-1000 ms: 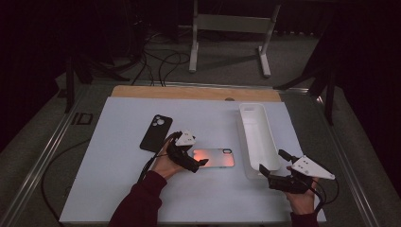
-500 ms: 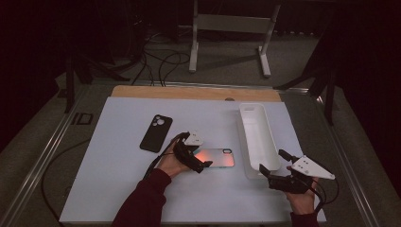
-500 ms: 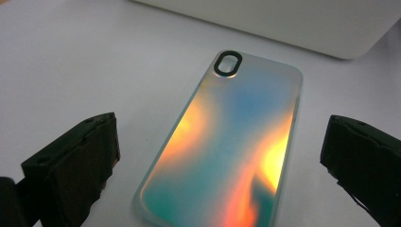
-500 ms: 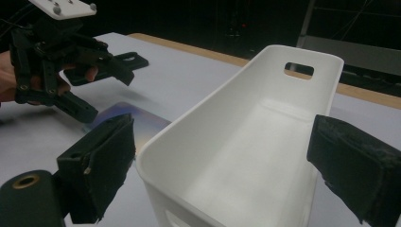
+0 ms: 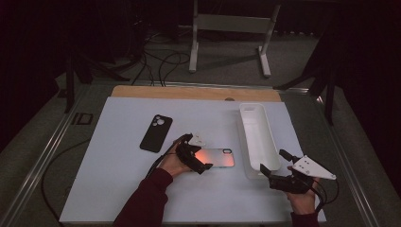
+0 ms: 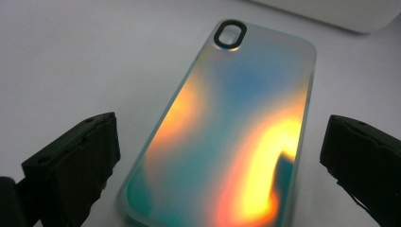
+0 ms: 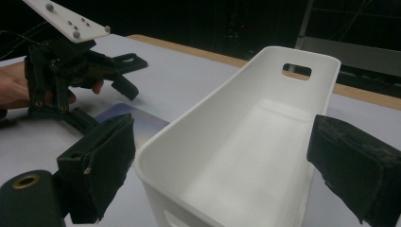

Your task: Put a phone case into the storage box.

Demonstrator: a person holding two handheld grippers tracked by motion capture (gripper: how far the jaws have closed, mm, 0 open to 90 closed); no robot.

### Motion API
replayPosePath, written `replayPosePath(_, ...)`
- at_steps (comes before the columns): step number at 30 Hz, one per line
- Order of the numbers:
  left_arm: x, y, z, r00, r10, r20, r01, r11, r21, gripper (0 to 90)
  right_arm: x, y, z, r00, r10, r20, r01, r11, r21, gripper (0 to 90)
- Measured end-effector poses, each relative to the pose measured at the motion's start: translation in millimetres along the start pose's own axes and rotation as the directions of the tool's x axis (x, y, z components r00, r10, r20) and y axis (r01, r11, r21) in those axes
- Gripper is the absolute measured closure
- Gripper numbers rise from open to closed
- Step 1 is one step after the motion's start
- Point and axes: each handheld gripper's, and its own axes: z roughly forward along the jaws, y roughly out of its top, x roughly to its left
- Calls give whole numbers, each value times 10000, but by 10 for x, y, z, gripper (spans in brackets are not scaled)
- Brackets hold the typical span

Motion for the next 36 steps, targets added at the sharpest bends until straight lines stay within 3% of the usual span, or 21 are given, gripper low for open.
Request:
replayPosePath(5,10,-24,32,10000,3,26,-4,9991,428,11,-1,0,0,10000,-1,5,1,10000,10,82)
replayPosePath(15,-40,-26,17,9981,435,-443,-391,9947,952,81,-9,-2,-7,10000,23,27,-23,10000,-7,82)
replayPosePath(27,-35,-212,-201,9911,-344,-1285,464,9948,910,164,-12,-3,-21,9999,51,104,-50,10000,-46,82)
replayPosePath(36,-160,-388,-446,9771,-502,-2068,776,9889,1268,164,-24,-4,-35,9999,83,145,-82,9999,-98,82)
